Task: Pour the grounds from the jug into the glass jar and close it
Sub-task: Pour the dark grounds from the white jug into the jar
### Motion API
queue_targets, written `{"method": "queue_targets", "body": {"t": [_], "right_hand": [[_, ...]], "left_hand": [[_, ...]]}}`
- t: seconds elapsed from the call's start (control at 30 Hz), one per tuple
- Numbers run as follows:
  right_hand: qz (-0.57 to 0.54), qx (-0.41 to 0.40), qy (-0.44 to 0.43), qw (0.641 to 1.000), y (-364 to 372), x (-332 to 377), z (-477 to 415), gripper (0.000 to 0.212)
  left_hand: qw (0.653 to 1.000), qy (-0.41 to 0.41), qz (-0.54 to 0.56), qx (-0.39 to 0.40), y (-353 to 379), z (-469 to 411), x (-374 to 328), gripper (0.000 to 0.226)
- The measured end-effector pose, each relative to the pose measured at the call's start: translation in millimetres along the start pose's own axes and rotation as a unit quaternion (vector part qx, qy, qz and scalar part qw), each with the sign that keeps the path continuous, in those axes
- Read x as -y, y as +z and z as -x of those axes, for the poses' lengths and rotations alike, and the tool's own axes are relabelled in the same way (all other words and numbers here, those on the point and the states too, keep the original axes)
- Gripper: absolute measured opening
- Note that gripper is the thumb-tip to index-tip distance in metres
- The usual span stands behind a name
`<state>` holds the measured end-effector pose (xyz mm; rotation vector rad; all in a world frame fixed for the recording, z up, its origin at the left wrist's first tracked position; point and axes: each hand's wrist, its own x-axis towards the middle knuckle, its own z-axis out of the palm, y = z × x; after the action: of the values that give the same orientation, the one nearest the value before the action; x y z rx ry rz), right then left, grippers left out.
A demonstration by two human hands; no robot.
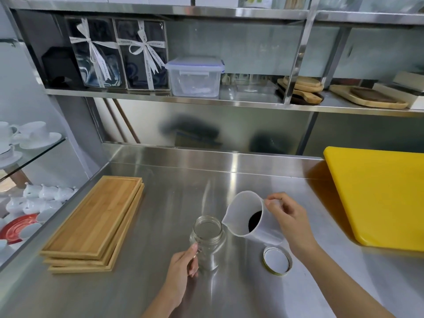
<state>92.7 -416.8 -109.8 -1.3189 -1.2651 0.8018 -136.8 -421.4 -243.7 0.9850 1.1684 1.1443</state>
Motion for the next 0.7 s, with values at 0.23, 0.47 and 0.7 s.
{"method": "queue_targets", "body": {"t": [0.23, 0.47, 0.7], "right_hand": [[0.045, 0.041, -0.079, 0.995, 1.4, 37.4, -13.7, 0.012], [0.181, 0.104, -0.168, 0.963, 7.0, 60.5, -27.9, 0.020], [0.252, 0.120, -0.224, 0.934, 20.1, 70.3, -39.0, 0.005]], "left_hand": [[0.999, 0.014, -0.018, 0.026, -2.5, 6.9, 1.7, 0.056], [0.999, 0.018, -0.028, 0.031, -3.6, 6.4, 3.5, 0.057], [0.999, 0.024, -0.029, 0.030, -5.6, 6.9, 4.0, 0.059]]}}
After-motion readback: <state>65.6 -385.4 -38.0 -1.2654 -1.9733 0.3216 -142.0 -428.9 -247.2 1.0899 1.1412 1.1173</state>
